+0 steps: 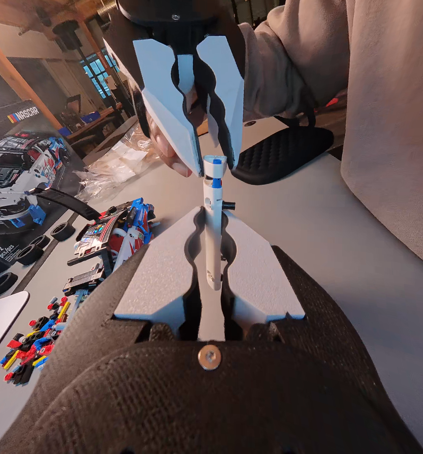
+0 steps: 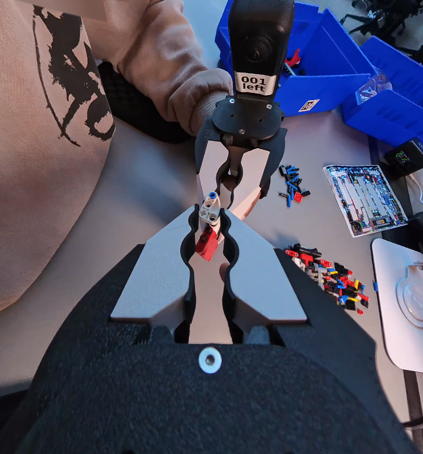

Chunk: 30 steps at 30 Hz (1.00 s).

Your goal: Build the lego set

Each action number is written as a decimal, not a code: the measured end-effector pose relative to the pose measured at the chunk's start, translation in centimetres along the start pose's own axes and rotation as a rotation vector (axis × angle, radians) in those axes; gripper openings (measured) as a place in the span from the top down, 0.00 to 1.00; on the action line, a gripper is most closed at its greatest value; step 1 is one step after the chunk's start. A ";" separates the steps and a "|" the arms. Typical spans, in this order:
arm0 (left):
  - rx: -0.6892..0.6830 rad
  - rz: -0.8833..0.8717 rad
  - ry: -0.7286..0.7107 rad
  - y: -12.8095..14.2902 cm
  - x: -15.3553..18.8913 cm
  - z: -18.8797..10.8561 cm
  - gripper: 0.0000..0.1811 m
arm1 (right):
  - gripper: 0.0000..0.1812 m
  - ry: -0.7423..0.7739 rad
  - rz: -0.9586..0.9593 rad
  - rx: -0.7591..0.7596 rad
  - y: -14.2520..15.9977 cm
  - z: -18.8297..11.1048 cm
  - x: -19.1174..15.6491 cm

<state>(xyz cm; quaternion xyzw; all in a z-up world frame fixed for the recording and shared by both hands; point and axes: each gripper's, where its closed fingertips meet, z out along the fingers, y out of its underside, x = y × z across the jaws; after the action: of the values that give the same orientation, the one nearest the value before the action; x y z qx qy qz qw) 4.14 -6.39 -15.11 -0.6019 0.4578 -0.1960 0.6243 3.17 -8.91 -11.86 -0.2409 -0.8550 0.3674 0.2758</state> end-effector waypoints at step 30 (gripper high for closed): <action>-0.376 0.073 -0.109 3.8 -0.4 0.4 0.96 | 0.93 0.149 -0.064 -0.144 4.0 1.4 0.3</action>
<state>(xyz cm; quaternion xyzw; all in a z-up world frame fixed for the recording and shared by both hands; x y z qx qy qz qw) 3.09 -5.15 -18.59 -0.7008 0.4733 -0.0516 0.5312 2.88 -6.98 -15.61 -0.2592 -0.8636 0.2771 0.3320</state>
